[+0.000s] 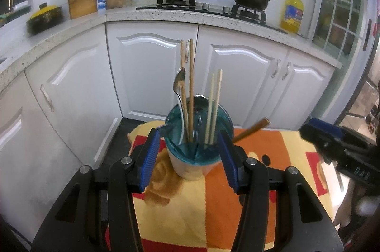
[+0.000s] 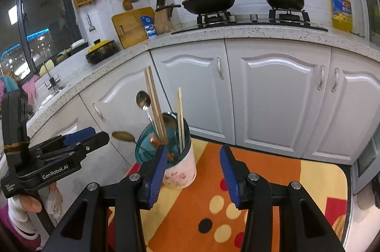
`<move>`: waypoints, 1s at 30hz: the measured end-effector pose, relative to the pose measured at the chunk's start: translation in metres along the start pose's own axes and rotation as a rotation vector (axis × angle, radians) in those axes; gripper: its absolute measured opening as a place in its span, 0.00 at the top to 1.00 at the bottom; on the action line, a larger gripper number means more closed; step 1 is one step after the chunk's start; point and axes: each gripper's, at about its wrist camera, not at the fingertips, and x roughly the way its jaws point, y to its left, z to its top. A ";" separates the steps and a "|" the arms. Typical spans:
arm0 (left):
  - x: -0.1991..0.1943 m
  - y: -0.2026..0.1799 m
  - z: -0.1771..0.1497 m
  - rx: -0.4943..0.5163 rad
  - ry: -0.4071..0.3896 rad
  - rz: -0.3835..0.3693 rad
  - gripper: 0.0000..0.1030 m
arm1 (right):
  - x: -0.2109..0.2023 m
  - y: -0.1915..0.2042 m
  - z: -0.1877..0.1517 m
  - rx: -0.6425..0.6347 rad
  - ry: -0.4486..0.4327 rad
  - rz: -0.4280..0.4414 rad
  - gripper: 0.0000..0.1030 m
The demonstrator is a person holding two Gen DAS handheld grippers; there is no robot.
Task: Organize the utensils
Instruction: 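Withdraw both grippers upward from the floral cup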
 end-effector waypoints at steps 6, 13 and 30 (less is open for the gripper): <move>-0.005 -0.007 -0.010 0.001 0.014 0.026 0.52 | 0.006 0.018 -0.015 -0.010 0.026 0.009 0.53; -0.011 -0.006 -0.017 -0.004 0.010 0.047 0.52 | 0.007 0.038 -0.014 -0.055 0.016 0.000 0.47; -0.022 -0.001 -0.019 0.020 -0.021 0.110 0.52 | 0.007 0.049 -0.011 -0.071 -0.013 -0.036 0.38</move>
